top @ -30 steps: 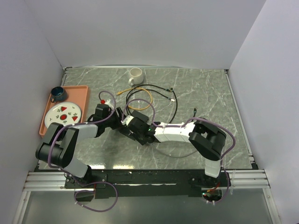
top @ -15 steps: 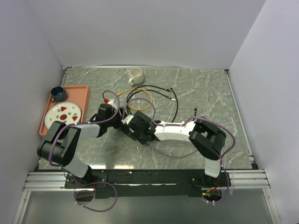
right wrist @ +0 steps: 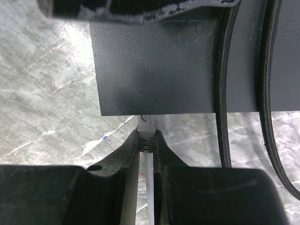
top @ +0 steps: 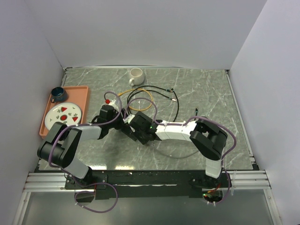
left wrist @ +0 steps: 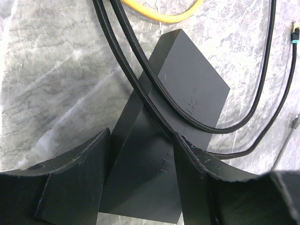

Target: Insert the plug into the switch port

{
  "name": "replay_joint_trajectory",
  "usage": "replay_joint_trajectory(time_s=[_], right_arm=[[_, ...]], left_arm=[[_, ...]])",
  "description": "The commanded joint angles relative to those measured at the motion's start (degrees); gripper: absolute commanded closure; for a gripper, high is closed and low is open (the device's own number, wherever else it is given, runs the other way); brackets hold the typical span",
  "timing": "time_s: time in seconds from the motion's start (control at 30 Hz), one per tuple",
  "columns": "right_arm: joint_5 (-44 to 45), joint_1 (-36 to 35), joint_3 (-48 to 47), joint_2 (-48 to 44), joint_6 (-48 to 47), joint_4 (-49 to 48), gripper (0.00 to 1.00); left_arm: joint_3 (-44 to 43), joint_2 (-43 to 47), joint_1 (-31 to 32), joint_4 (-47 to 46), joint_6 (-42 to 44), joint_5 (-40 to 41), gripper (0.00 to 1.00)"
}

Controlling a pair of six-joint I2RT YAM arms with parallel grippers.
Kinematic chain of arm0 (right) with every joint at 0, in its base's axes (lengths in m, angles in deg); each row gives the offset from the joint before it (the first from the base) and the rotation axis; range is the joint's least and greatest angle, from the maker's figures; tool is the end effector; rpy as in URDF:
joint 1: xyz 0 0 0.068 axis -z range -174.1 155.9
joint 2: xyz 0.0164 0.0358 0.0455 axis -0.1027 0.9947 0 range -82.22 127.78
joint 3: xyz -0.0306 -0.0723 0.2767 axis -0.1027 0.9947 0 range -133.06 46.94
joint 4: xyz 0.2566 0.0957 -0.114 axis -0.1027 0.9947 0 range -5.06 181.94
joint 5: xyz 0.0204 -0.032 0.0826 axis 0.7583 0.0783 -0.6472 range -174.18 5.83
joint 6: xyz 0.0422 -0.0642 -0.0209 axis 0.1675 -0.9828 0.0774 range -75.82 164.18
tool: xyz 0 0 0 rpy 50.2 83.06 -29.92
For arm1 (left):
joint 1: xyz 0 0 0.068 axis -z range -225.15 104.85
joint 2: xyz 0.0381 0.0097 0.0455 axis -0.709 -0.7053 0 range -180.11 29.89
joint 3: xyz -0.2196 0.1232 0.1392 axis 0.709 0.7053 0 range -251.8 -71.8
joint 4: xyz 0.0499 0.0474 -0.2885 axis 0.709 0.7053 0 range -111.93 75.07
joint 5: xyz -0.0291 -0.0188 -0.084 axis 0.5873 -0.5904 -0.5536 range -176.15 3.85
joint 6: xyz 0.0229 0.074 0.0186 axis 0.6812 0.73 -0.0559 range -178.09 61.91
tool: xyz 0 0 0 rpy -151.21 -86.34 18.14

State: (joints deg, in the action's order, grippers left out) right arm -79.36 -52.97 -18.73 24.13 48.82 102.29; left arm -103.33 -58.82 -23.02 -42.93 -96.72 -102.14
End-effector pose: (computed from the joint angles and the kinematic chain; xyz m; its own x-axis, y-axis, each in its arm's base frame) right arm 0.2257 0.3626 0.1224 -0.5043 -0.6789 -0.5336 -0.7918 0.6102 -0.0281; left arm 0.2985 -0.1418 0.1056 -0.7817 -0.3300 -0.5291 0.1024 0.7691 -0.6309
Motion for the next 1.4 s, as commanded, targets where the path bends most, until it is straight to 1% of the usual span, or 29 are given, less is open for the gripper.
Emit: replay_joint_trajectory(time_s=[0.0,0.17,0.4,0.67,1.03,1.37], right_arm=[[1.77,1.21,-2.45,0.36,0.54,-7.67,1.0],[1.68,1.65,-2.1,-0.17,0.8,-10.13,1.0],[3.62,2.62,1.77,-4.21,2.82,-16.81,1.0],[2.48,3.5,-0.25,-3.25,2.83,-17.17,1.0],[1.69,4.2,1.51,-4.3,2.82,-20.42,1.0],[-1.3,4.82,2.04,-5.18,1.33,-22.79,1.0]], left_arm=[[2.08,-0.15,5.46,3.42,-3.64,-9.06,0.41],[2.7,-0.33,7.49,2.1,-4.87,-9.5,0.43],[4.28,1.08,9.25,1.04,-7.07,-9.5,0.44],[4.11,3.01,12.49,1.31,-8.83,-8.89,0.44],[4.63,2.31,16.89,-2.38,-12.08,-9.94,0.46],[2.53,2.05,20.41,-2.65,-12.08,-9.5,0.45]])
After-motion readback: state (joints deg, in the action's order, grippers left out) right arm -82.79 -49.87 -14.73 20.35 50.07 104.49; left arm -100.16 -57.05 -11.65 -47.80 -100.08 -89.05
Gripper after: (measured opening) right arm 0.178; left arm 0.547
